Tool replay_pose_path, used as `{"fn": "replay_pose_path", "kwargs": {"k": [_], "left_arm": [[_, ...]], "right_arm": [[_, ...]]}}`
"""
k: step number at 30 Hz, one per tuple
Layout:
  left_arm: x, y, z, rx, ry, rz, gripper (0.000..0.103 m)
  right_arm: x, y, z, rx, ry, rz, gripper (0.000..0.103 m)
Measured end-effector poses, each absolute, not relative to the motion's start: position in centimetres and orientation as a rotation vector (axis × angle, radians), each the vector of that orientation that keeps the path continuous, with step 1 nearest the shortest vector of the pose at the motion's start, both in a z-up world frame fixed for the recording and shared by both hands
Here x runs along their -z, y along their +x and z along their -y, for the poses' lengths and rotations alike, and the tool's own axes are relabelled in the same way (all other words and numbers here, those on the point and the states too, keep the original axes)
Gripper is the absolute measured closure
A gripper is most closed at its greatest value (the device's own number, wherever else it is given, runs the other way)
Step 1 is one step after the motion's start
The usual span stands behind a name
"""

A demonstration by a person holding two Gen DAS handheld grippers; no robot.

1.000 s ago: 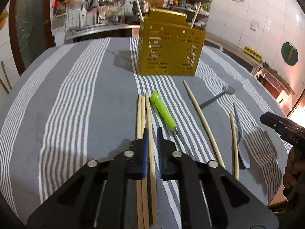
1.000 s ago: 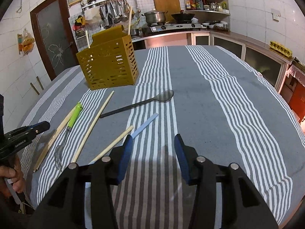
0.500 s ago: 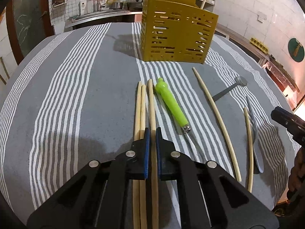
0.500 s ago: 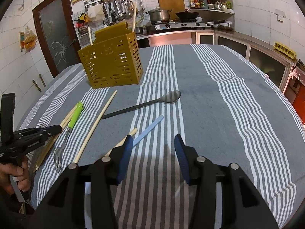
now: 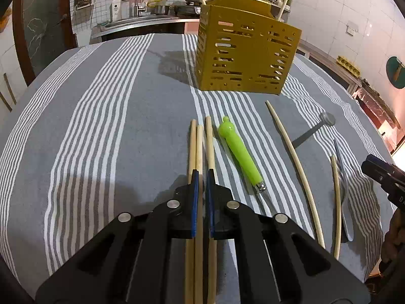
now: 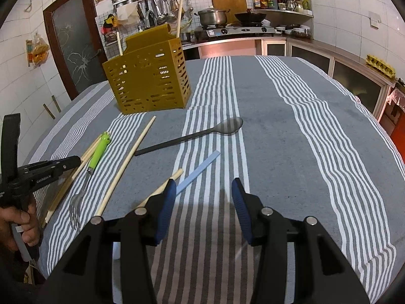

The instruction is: Organize utensils

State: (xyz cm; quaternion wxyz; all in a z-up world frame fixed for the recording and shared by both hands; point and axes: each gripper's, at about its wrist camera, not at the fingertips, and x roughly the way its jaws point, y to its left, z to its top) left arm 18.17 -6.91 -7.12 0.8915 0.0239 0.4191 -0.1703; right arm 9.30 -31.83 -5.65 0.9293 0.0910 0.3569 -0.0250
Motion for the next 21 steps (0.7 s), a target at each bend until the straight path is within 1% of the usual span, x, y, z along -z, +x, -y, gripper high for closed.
{"fn": "replay_pose_path", "kwargs": {"k": [8,11,13,21], "left_arm": [[7.4,18.3,7.6,0.372,0.076,-0.873,0.098],[7.9,18.7,7.9,0.366,0.087,-0.883,0.092],[8.5,19.2,7.9,0.363,0.083,-0.914,0.091],[8.3,19.8,8.2,0.360,0.093,-0.930,0.091]], "right_arm": [[5.7,9.7,31.8,0.047,0.182,-0.735,0.057],[5.7,9.8,31.7,0.044,0.181,-0.738,0.057],[5.8,9.9,31.6,0.041,0.180,-0.739,0.057],[5.8,9.9,32.0,0.049,0.181,-0.749,0.057]]}}
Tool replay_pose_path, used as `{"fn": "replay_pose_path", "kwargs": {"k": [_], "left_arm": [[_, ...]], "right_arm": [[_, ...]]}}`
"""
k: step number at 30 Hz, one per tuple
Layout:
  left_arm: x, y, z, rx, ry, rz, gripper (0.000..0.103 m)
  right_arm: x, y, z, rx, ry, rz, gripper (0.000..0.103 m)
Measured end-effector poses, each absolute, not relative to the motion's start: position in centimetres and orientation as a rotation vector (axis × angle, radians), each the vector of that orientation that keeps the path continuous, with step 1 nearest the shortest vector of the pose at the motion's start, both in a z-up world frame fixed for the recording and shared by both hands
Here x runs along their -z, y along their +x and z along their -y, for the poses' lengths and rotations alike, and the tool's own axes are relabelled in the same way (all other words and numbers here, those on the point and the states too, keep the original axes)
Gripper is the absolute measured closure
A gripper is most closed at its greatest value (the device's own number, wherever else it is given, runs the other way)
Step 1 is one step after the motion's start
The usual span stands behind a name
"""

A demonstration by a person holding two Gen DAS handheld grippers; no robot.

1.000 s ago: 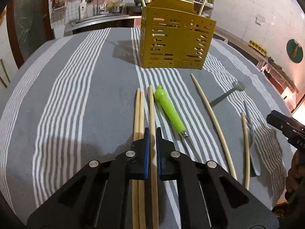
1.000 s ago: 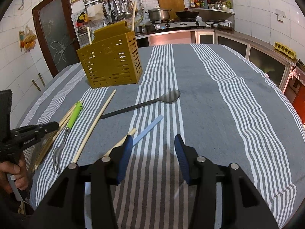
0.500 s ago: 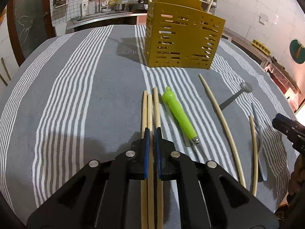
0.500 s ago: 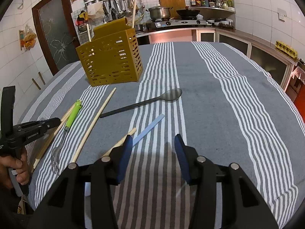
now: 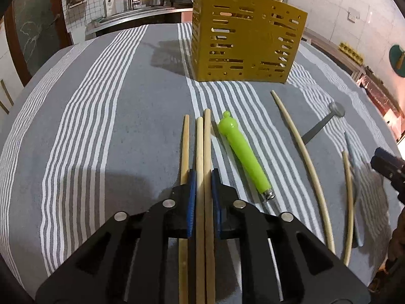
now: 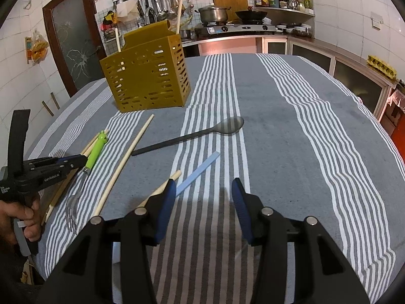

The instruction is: Organize utensils

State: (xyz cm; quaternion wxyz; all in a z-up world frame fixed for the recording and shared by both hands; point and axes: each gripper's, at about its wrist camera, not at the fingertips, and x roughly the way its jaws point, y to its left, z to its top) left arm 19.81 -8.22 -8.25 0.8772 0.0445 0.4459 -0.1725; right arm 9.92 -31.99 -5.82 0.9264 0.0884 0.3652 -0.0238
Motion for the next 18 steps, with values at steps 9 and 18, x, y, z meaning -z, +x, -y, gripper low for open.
{"fn": "replay_pose_path", "kwargs": {"k": [9,18], "left_arm": [[7.7,20.1,7.4,0.384,0.047,-0.933,0.091],[7.4,20.7,7.0,0.389,0.026,-0.928,0.091]], "right_arm": [[5.8,10.0,32.1,0.046,0.183,-0.749,0.057],[5.9,10.0,32.0,0.045,0.182,-0.751,0.057]]}}
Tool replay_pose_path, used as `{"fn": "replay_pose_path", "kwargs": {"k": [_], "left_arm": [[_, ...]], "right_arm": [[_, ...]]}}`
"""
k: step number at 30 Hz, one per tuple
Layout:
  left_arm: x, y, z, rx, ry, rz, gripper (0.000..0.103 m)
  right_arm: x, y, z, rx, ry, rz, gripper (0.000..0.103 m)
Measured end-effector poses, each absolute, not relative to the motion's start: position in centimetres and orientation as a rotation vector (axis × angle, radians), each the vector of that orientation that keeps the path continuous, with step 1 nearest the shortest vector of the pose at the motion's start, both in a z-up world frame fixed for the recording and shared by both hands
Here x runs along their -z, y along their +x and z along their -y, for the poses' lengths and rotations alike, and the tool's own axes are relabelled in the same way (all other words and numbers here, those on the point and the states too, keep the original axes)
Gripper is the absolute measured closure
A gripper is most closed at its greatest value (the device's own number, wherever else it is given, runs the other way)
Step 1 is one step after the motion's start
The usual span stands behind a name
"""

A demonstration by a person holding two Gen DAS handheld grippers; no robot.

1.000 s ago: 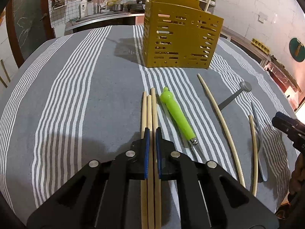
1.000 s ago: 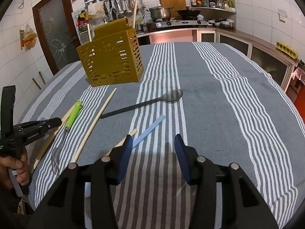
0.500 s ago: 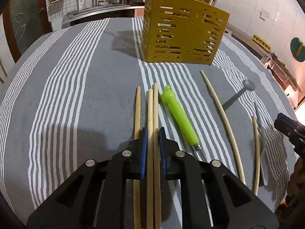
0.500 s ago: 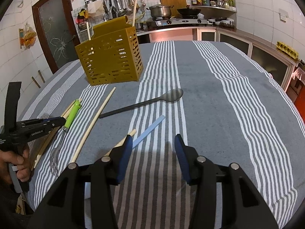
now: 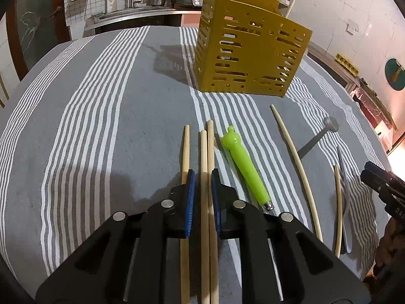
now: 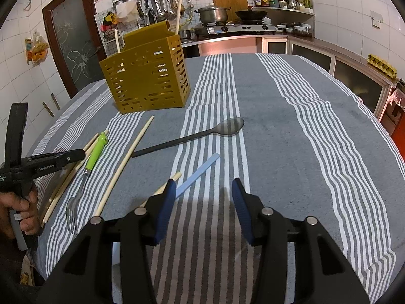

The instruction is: Organize utensils

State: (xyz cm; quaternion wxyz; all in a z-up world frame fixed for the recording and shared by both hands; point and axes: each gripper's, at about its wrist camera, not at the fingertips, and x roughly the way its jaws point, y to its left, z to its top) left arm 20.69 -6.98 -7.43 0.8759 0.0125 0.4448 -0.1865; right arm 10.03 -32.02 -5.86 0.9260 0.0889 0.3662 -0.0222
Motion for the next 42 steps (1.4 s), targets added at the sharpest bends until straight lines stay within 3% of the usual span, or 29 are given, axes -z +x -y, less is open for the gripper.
{"fn": "replay_pose_path", "kwargs": {"k": [20,36,37,40,42], "left_arm": [[8.4,21.8,8.5,0.358,0.141,-0.964,0.085],[8.4,24.3,8.7,0.351,0.106,-0.983,0.092],[8.5,24.4,8.6,0.349,0.102,-0.982,0.092],[8.5,24.8,8.4,0.349,0.092,-0.988,0.096],[8.5,25.0,8.0,0.357,0.085,-0.998,0.097]], "right_arm": [[6.4,10.8,31.7,0.043,0.164,-0.799,0.057],[7.9,15.5,30.6,0.090,0.141,-0.950,0.057],[7.9,15.9,30.5,0.089,0.126,-0.957,0.058],[7.7,16.8,31.4,0.078,0.112,-0.983,0.075],[7.6,16.9,32.2,0.041,0.128,-1.018,0.079]]}}
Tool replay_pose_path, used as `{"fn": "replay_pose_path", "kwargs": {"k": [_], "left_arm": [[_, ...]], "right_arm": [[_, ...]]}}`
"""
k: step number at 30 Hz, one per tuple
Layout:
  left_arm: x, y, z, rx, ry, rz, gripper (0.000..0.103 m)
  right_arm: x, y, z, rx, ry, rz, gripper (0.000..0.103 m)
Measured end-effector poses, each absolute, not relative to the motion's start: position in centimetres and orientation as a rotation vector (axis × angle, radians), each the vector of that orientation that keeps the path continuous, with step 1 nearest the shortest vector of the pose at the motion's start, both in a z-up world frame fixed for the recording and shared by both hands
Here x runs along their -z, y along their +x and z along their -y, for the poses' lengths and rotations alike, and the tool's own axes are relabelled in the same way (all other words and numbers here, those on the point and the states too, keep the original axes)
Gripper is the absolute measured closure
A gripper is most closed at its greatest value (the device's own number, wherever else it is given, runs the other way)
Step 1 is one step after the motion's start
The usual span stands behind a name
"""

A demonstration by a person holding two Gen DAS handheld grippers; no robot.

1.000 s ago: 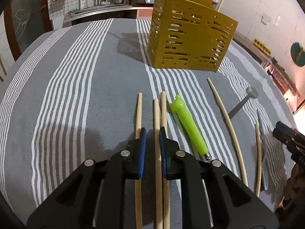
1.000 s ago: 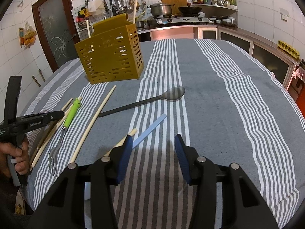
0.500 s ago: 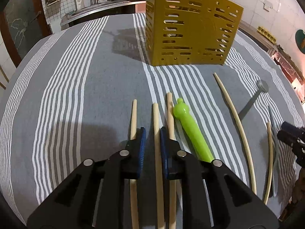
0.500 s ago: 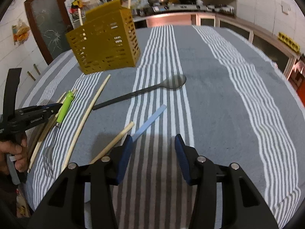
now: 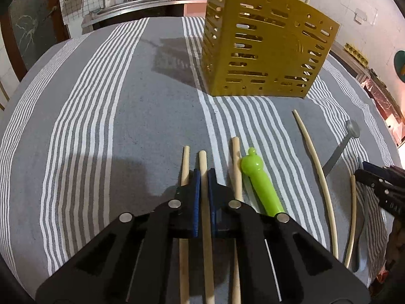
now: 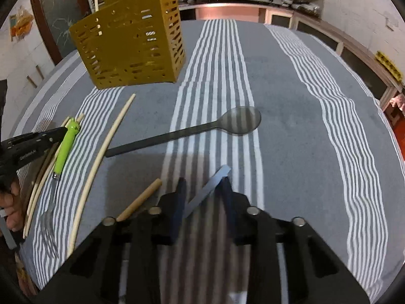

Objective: Organize utensils
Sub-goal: 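Close the right gripper on the light-blue spatula handle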

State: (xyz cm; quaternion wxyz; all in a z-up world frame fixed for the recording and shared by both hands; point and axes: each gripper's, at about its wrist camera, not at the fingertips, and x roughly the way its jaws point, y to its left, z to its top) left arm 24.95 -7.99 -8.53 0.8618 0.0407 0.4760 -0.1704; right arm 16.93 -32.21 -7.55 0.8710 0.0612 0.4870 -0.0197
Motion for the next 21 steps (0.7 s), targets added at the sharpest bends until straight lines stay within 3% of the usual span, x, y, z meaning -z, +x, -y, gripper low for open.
{"fn": "replay_pose_path", "kwargs": {"k": [9,12,16,21], "left_arm": [[8.1,24.5,8.7,0.363,0.177,-1.063,0.097],[8.2,24.6,9.3,0.348,0.213,-1.078,0.098],[8.1,25.4,9.7,0.342,0.212,-1.088,0.099],[7.4,24.9,9.4,0.370,0.140,-1.062,0.099]], "right_arm": [[7.3,17.4,31.8,0.003,0.075,-1.150,0.079],[7.7,17.7,30.4,0.037,0.018,-1.160,0.081],[7.5,18.3,30.5,0.046,0.052,-1.137,0.095],[7.1,18.0,30.9,0.050,0.133,-1.074,0.096]]}}
